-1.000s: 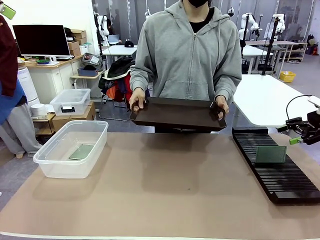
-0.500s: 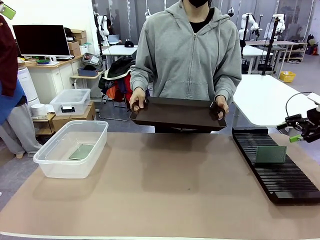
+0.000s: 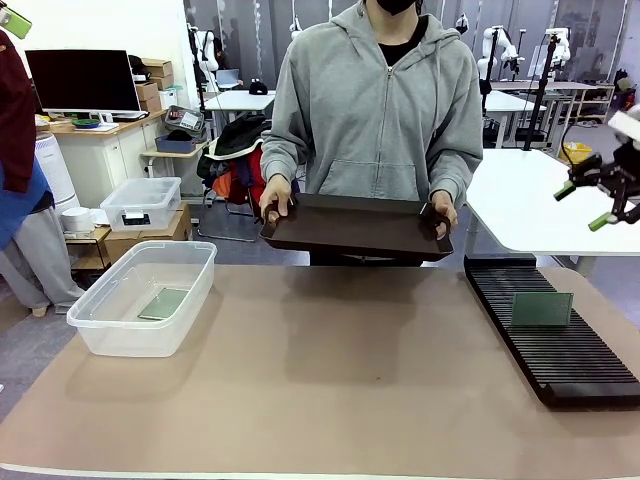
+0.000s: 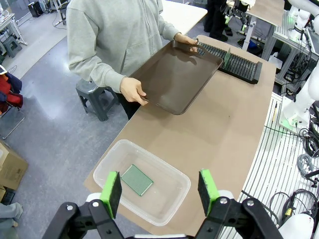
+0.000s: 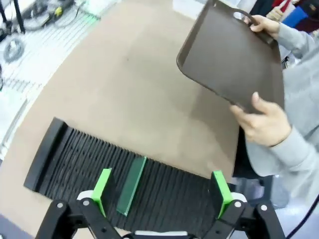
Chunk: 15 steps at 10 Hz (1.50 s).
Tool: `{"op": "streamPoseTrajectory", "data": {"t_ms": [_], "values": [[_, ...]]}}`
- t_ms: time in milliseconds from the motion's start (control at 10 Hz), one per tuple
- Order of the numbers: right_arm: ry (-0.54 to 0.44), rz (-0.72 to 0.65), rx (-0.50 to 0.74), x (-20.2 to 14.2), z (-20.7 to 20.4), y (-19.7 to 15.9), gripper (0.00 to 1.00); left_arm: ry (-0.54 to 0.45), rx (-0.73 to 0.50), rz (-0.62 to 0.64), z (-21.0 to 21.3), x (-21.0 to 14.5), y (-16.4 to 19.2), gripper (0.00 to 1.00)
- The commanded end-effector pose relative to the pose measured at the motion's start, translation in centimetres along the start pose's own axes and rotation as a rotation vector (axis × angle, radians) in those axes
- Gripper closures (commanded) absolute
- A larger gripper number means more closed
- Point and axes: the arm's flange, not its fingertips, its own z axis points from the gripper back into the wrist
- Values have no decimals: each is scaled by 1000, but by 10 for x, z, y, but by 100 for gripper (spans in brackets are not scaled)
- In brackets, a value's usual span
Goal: Sort PCBs into racks and boxes based on the side picked up.
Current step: If the short side of the Blank PCB is picked up, insert it into the PCB Rack ; if the long side is picked up, place it in the Organizing box.
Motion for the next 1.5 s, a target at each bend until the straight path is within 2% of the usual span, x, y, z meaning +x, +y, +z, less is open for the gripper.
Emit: {"op": "streamPoseTrajectory", "data": {"t_ms": [0, 200, 300, 400, 500, 600, 700, 900, 1000, 1100, 1200, 1400], "values": [[107, 183, -42, 24, -2, 3, 0, 1, 4, 11, -1, 0, -2, 17], [184, 271, -102, 64, 11, 6, 0, 1, 4, 11, -1, 0, -2, 17], [177, 214, -174, 84, 17, 6, 0, 1, 4, 11, -1, 0, -2, 17], [183, 99, -291, 106, 25, 7, 0, 1, 4, 11, -1, 0, -2, 17], [194, -33, -347, 130, 36, 9, 0, 1, 4, 11, -1, 0, -2, 17], [104, -196, -390, 147, 48, 9, 0, 1, 4, 11, -1, 0, -2, 17], [71, -322, -443, 159, 63, 12, 0, 1, 4, 11, -1, 0, -2, 17], [65, -460, -441, 182, 86, 22, 0, 1, 4, 11, -1, 0, -2, 17], [92, -517, -412, 193, 95, 28, 0, 1, 4, 11, -1, 0, -2, 17], [149, -494, -354, 198, 103, 33, 0, 1, 4, 11, -1, 0, -2, 17], [85, -473, -422, 183, 96, 28, 0, 1, 4, 11, -1, 0, -2, 17], [85, -473, -422, 183, 96, 28, 0, 1, 4, 11, -1, 0, -2, 17]]}}
